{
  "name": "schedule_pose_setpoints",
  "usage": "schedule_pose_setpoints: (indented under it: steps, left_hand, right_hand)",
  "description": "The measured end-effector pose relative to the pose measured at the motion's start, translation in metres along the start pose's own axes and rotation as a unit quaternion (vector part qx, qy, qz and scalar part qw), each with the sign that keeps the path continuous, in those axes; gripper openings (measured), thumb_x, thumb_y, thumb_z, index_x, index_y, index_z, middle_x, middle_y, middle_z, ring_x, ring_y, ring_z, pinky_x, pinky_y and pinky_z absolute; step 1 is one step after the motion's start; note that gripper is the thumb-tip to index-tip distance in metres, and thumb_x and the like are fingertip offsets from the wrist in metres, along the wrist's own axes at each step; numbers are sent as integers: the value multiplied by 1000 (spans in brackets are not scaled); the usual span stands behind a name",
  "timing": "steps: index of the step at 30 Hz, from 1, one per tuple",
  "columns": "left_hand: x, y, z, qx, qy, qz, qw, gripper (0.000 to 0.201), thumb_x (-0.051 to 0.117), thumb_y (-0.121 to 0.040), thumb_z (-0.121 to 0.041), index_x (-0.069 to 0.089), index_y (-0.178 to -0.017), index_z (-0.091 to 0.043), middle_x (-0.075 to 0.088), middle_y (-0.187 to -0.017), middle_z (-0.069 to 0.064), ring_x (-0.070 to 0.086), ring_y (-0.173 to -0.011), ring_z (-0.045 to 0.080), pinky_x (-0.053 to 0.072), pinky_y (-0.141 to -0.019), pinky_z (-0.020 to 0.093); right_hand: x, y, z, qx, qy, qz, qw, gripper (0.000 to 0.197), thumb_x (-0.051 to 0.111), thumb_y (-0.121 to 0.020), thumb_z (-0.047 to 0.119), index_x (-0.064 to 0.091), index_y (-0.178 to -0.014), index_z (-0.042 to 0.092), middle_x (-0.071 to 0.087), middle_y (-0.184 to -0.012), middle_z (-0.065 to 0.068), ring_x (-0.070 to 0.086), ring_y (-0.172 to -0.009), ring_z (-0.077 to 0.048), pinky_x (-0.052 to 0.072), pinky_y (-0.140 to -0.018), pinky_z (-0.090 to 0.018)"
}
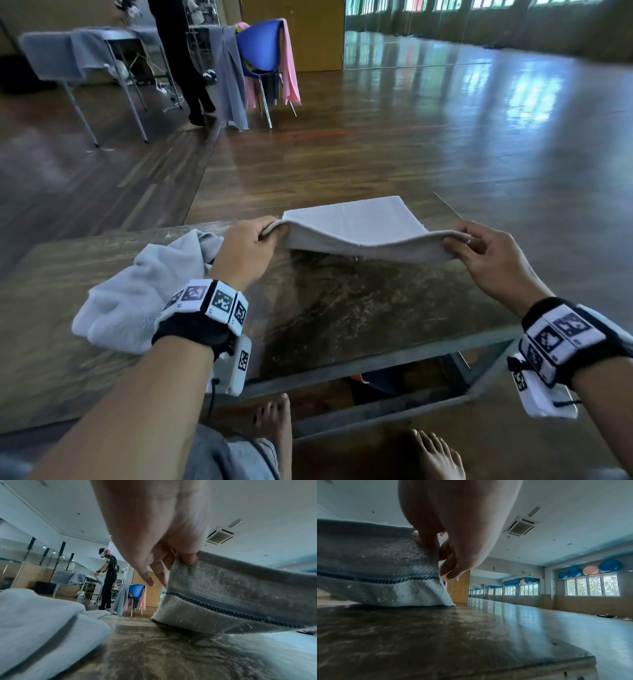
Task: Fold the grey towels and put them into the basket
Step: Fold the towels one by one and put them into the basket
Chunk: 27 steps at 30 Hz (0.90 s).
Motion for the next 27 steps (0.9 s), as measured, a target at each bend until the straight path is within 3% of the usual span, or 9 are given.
schedule_pose_setpoints:
  steps: [2, 6, 9, 11, 14, 17, 22, 24, 27]
  left_hand:
    - [0, 4, 2, -2, -8, 5, 1000, 25, 57, -99, -26, 64, -77, -18, 59, -67, -4, 46, -58, 3, 35, -58, 23]
    - [2, 12, 21, -48, -25, 16, 998, 24, 58, -99, -29, 68, -78, -23, 63, -71, -6, 54, -66, 6, 39, -62, 20]
    - [10, 17, 41, -102, -51, 54, 992, 36, 59, -99, -25, 62, -69, -6, 49, -56, -2, 40, -51, 11, 31, -53, 27]
    - [15, 18, 49, -129, -59, 78, 987, 42, 59, -99, -24, 57, -64, -1, 44, -53, 2, 37, -49, 13, 30, -54, 30]
    - [16, 19, 54, -141, -55, 82, 985, 52, 61, -96, -33, 40, -54, -13, 39, -50, 2, 35, -47, 13, 28, -52, 28]
    - [12, 15, 56, -156, -29, 39, 987, 49, 62, -95, -39, 43, -58, -11, 41, -53, 4, 40, -51, 15, 31, -54, 26]
    - [14, 8, 53, -134, -25, 4, 991, 50, 55, -98, -43, 38, -59, -17, 38, -53, -3, 39, -51, 13, 30, -53, 29]
    - [19, 4, 51, -125, -45, 21, 991, 48, 53, -99, -44, 44, -62, -13, 42, -56, 1, 43, -56, 17, 32, -55, 32]
    - [30, 3, 53, -141, -93, 110, 979, 47, 50, -98, -49, 53, -68, -13, 51, -58, 2, 51, -59, 20, 37, -57, 32]
  right_hand:
    - [2, 3, -3, 4, -12, -1, 1000, 13, 67, -96, 15, 70, -84, 20, 68, -69, -5, 52, -56, -8, 39, -53, -18]
    - [12, 3, -10, -2, -8, 42, 999, 27, 72, -87, -6, 77, -95, 19, 76, -82, 13, 65, -74, 6, 48, -74, -7]
    - [20, 2, -23, 19, 13, 88, 996, 49, 67, -87, -13, 77, -95, 34, 79, -95, 7, 70, -86, 4, 53, -86, -17]
    - [19, 0, -34, 31, 24, 85, 996, 46, 69, -91, -1, 79, -86, 43, 79, -88, 8, 70, -84, -3, 54, -84, -30]
    - [24, 2, -39, 42, 5, 93, 995, 11, 70, -91, 38, 78, -95, 45, 76, -88, -6, 64, -78, -11, 52, -79, -38]
    - [26, 4, -58, 77, -19, 103, 991, 56, 60, -72, 85, 76, -101, 39, 71, -82, -10, 58, -77, -17, 52, -77, -45]
    - [17, -4, -56, 73, -26, 38, 996, 55, 58, -78, 81, 74, -101, 34, 71, -89, -22, 66, -75, -33, 55, -81, -63]
    - [16, -8, -48, 67, -15, 28, 997, 34, 58, -85, 66, 73, -100, 40, 76, -89, -7, 73, -79, -29, 58, -80, -53]
    - [22, -11, -36, 46, 22, 55, 997, 18, 60, -97, 41, 74, -88, 49, 74, -78, 17, 66, -67, 0, 52, -66, -22]
Point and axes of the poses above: each hand's wrist, its own y-axis away from the middle knuckle, its own x-axis out of the palm, z = x × y, the point moved 8 cm from there along -y, towards the middle knuckle
